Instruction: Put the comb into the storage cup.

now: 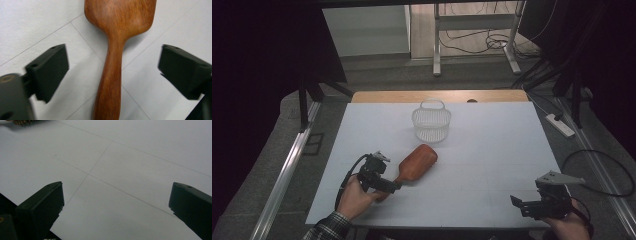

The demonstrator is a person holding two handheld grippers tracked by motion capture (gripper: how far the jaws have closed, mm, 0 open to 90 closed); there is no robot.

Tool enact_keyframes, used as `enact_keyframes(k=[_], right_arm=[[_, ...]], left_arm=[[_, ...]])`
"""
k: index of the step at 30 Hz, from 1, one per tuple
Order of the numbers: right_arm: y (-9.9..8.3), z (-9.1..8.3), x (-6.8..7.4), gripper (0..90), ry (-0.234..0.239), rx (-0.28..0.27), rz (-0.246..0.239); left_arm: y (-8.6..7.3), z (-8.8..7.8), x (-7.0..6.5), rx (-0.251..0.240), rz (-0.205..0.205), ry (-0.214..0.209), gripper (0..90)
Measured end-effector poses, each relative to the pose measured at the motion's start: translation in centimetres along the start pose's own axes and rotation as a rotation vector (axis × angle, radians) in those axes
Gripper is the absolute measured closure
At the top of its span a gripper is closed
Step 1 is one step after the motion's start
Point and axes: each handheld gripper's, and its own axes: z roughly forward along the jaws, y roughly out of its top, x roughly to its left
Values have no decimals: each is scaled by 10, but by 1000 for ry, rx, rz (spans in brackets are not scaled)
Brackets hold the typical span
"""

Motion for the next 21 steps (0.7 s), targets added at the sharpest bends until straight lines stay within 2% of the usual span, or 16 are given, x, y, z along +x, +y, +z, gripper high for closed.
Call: enact_keyframes(k=[3,5,7,16,21], right_arm=[[0,0,0,0,0,1,0],[0,0,0,0,0,2,-1],[0,0,0,0,0,2,-1],[0,1,0,0,1,2,-1],[0,1,0,0,2,2,-1]], left_arm=[[2,-1,1,-3,12,-4,0],[2,0,2,-12,10,2,0],[3,1,2,-5,19,-12,0],[5,17,2,31,59,40,0],[4,28,3,57,71,35,0]])
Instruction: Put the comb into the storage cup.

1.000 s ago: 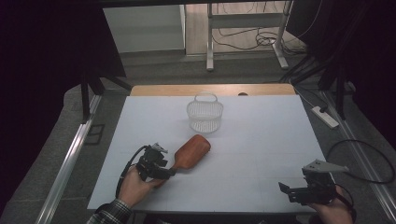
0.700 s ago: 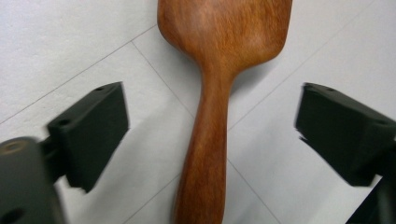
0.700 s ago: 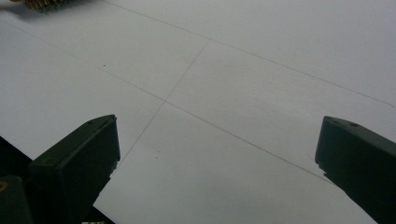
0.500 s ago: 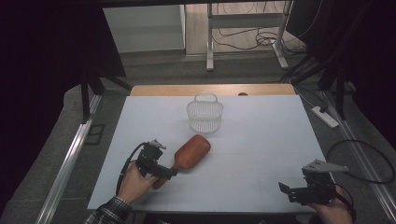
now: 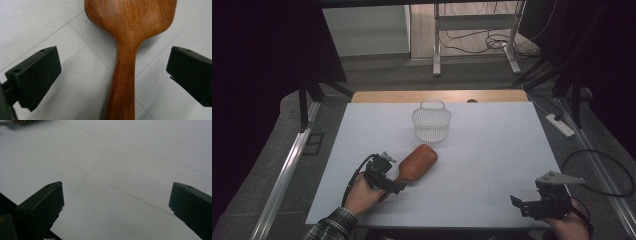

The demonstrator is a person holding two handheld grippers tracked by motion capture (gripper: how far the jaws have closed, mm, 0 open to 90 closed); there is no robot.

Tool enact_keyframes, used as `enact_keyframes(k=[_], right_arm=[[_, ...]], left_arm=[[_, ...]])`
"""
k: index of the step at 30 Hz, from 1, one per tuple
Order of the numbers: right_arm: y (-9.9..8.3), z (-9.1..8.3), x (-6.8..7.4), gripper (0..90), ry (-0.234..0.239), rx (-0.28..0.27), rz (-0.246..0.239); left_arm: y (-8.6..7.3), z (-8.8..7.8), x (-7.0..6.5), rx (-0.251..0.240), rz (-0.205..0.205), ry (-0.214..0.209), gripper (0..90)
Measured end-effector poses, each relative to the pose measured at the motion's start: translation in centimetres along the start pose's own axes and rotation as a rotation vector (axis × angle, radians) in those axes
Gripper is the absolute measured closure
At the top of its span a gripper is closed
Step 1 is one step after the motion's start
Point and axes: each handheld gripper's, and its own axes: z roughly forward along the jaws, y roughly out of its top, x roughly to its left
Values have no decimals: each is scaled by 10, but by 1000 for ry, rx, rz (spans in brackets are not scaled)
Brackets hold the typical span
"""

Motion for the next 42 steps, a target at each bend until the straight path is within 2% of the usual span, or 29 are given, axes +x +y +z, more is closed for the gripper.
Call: enact_keyframes(k=[4,11,17,19,20,22,25,31,33,38,42], right_arm=[[0,0,0,0,0,2,0],[0,0,0,0,2,3,-2],[0,0,1,0,3,7,-7],[0,0,1,0,2,6,-6],[0,0,1,0,2,6,-6],[0,1,1,0,2,7,-6],[0,1,1,0,3,9,-10],[0,1,1,0,3,13,-12],[0,1,1,0,3,14,-12],[0,1,1,0,5,15,-14],[1,1,1,0,5,16,-15]], left_arm=[[2,4,-2,13,4,-3,0],[4,12,-6,72,17,-1,0],[5,9,-8,55,6,14,8],[5,7,-9,52,16,40,53],[5,7,-9,52,16,40,99],[5,5,-9,32,13,26,211],[5,5,-9,32,7,22,362],[5,5,-8,38,7,8,551],[4,5,-8,35,12,-3,598],[4,5,-9,36,28,-4,657],[4,5,-10,41,43,-20,702]])
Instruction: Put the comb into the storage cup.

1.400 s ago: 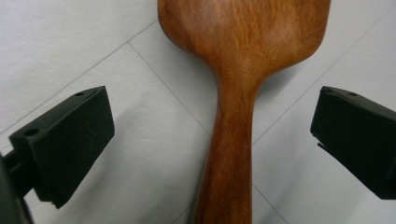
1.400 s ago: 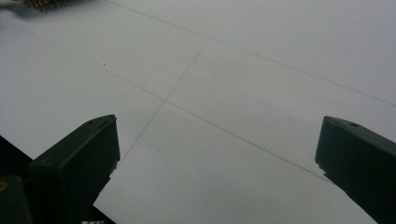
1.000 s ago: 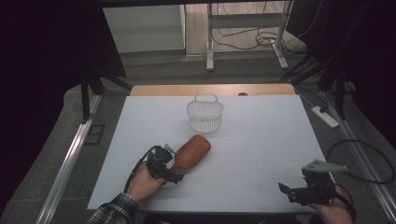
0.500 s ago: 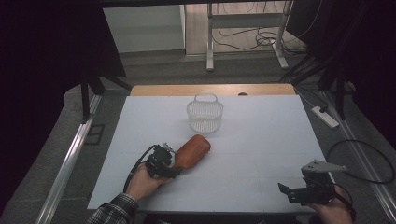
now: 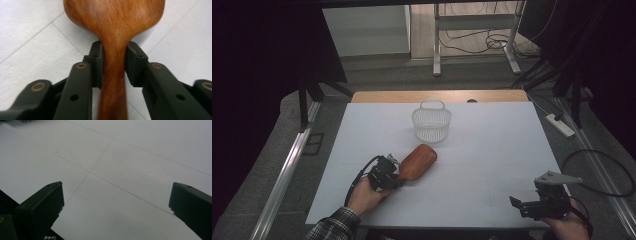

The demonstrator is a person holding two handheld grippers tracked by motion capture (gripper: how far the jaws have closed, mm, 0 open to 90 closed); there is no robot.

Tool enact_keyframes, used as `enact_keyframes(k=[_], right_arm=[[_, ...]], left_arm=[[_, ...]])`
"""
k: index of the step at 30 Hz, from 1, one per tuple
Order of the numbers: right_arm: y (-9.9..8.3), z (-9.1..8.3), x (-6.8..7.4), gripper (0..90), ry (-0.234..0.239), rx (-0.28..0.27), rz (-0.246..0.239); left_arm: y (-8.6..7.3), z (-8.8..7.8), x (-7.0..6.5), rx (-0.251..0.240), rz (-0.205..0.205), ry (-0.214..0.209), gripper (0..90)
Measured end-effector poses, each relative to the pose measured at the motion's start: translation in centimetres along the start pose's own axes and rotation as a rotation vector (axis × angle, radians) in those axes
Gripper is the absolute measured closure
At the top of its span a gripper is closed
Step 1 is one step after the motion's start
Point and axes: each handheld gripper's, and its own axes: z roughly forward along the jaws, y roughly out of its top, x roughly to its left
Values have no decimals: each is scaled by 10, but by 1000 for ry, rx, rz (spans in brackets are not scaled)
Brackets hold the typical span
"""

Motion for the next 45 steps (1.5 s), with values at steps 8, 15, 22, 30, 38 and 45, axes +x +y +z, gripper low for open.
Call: enact_keyframes(k=[8,15,22,30,38,45], right_arm=[[0,0,0,0,0,0,-2],[0,0,0,0,1,-1,-2],[0,0,0,0,1,-1,-2],[0,0,1,0,-1,-2,-2],[0,-2,1,0,4,-25,-15],[0,-4,1,0,19,-42,-21]], left_arm=[[2,-2,1,5,-7,-13,712],[2,-4,3,-4,-11,-24,713],[2,-6,1,-24,-9,-16,712],[3,-12,-1,-77,-8,-44,712],[4,-18,-2,-116,-21,-69,712],[3,-25,-1,-165,-26,-82,711]])
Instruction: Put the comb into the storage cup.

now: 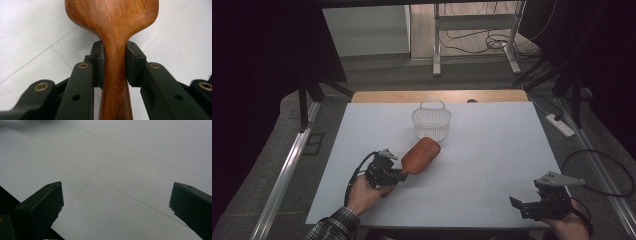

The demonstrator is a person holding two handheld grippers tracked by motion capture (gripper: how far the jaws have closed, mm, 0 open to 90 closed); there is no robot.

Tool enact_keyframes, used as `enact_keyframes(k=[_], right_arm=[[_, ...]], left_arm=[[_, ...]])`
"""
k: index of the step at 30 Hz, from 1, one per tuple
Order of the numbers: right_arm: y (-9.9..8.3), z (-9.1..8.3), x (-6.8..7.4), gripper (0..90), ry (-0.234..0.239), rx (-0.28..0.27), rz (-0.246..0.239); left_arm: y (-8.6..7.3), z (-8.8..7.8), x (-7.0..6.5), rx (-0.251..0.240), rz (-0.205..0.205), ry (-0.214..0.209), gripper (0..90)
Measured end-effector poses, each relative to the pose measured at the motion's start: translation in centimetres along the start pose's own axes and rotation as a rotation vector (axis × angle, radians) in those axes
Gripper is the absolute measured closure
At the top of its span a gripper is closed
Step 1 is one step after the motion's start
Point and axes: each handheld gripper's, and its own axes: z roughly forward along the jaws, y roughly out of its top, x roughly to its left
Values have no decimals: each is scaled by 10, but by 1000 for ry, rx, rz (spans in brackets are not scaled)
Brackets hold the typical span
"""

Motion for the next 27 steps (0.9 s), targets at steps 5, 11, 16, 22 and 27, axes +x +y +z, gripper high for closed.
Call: enact_keyframes(k=[5,11,16,22,27], right_arm=[[1,-2,1,0,27,-52,5],[6,1,4,0,69,-62,-27],[15,3,9,0,106,-85,-56],[24,6,8,0,137,-109,-61],[34,10,9,0,176,-144,-64]], left_arm=[[2,-2,-4,-22,18,-14,711],[6,-4,-6,-43,31,-26,711],[7,-7,-7,-67,41,-30,711],[9,-8,-8,-81,50,-50,711],[11,-9,-10,-96,59,-63,711]])
